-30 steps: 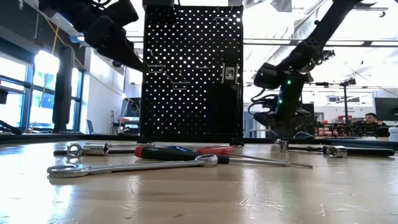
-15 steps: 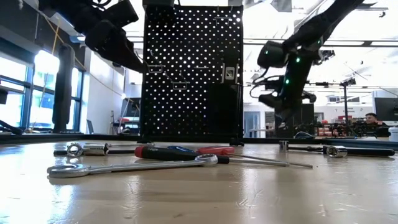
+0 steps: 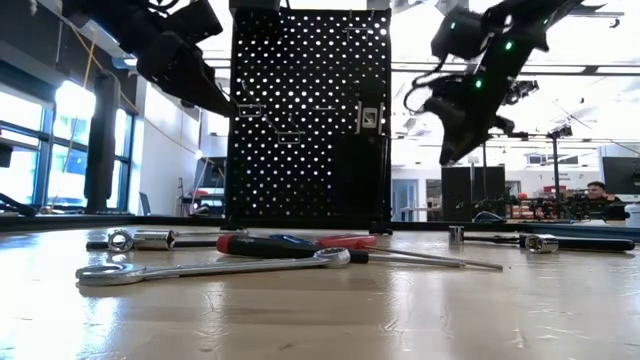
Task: Hang tools onto peg board
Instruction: Put the socket into the top black bin on the pegboard
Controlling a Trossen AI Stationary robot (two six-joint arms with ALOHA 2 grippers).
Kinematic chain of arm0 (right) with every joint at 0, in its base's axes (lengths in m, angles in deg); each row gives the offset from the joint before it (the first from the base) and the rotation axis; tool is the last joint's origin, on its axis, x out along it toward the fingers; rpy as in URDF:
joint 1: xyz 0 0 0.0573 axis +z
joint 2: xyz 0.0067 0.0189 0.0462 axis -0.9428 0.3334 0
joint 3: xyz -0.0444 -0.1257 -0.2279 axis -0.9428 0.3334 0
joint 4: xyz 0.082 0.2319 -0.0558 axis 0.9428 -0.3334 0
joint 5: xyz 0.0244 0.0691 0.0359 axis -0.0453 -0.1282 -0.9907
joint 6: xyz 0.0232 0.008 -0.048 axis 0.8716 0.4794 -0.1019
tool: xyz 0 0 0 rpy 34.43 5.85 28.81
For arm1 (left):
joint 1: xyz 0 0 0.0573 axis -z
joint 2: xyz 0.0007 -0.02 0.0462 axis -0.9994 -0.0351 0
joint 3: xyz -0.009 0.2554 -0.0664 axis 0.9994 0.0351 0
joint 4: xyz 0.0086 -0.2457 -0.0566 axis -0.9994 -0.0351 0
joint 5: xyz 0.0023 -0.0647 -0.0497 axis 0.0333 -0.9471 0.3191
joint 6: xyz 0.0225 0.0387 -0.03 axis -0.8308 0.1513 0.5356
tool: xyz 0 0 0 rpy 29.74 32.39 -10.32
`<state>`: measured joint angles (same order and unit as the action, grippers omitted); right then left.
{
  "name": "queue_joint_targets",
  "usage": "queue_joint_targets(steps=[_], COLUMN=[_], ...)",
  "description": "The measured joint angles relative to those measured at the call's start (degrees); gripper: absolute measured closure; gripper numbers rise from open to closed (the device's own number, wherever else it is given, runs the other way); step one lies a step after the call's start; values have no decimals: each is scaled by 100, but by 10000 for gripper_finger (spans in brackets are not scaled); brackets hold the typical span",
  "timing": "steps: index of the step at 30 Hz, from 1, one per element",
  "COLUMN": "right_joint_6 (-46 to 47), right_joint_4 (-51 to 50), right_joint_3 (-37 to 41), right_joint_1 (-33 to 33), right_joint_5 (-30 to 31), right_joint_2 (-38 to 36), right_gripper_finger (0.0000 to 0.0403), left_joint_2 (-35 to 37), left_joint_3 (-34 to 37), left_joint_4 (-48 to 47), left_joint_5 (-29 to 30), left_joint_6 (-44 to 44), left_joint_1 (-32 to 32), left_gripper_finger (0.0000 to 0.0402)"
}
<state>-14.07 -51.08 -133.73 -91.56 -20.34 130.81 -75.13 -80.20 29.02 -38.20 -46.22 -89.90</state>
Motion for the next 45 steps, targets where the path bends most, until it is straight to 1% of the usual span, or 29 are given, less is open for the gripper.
queue_joint_targets(steps=[7,11,16,22,29,38,41,45], right_joint_6=[12,1,-253,-810,-1588,-2298,-2443,-2742], right_joint_4=[110,399,1118,2328,3629,4980,5021,4978], right_joint_3=[-1,0,1,1,0,-17,-260,-848], right_joint_1=[762,1198,1664,2044,2161,1970,1855,1758], right_joint_5=[-205,-282,-464,-815,-1296,-1847,-2043,-2358], right_joint_2=[-589,-886,-1143,-1200,-1200,-1159,-993,-531], right_gripper_finger=[330,330,330,330,330,330,330,330], left_joint_2=[0,0,0,0,0,0,0,0], left_joint_3=[-2,0,-2,-1,-1,0,0,0], left_joint_4=[2,2,5,7,11,68,92,101], left_joint_5=[0,-2,-4,-4,-7,-11,-11,-9], left_joint_6=[0,0,0,0,17,61,61,98], left_joint_1=[0,0,0,0,0,0,0,0], left_gripper_finger=[108,108,108,108,108,108,108,108])
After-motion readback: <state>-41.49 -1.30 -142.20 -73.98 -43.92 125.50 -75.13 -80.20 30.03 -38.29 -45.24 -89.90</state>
